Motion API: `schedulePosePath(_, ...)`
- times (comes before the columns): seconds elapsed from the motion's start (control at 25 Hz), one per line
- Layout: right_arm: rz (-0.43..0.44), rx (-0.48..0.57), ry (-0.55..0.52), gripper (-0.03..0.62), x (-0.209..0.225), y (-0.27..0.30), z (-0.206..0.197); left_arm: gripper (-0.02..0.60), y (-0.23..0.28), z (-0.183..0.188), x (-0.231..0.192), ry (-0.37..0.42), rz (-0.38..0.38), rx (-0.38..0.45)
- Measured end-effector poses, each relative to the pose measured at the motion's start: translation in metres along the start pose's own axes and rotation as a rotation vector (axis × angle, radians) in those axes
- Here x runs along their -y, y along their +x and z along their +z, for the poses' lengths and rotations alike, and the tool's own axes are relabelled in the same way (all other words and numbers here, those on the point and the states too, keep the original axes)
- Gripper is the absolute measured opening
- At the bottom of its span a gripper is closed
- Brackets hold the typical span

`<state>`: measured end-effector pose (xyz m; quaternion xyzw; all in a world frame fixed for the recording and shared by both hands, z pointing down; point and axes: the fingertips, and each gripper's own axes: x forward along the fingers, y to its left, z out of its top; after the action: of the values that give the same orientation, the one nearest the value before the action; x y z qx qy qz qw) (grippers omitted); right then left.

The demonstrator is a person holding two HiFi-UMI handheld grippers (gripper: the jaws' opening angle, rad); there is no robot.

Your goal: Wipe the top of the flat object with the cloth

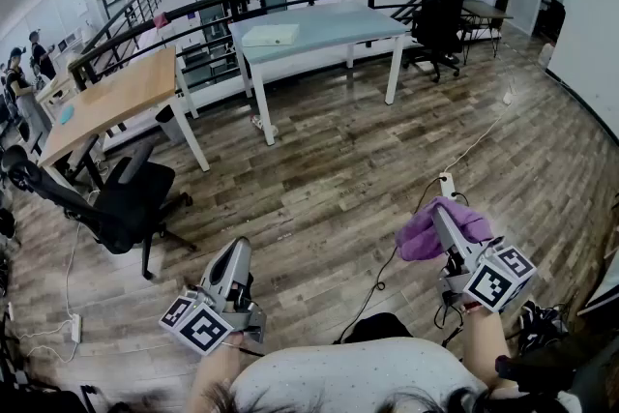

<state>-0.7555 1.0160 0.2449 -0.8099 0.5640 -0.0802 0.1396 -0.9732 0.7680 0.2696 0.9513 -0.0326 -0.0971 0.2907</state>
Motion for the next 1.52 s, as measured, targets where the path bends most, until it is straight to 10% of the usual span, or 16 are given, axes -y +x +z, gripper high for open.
schedulePosePath(0.68, 0.011, 0.022, 0.038, 0.025, 0.052, 0.03, 0.015, 0.006, 0.062, 0.001, 0.01, 0.096, -0.039, 0.027)
schedulePosePath(1.52, 0.196, -0.151, 0.051, 0.025, 0.321, 0.104, 0.072, 0.006, 0.376, -0.125, 0.07, -0.018, -0.042, 0.037)
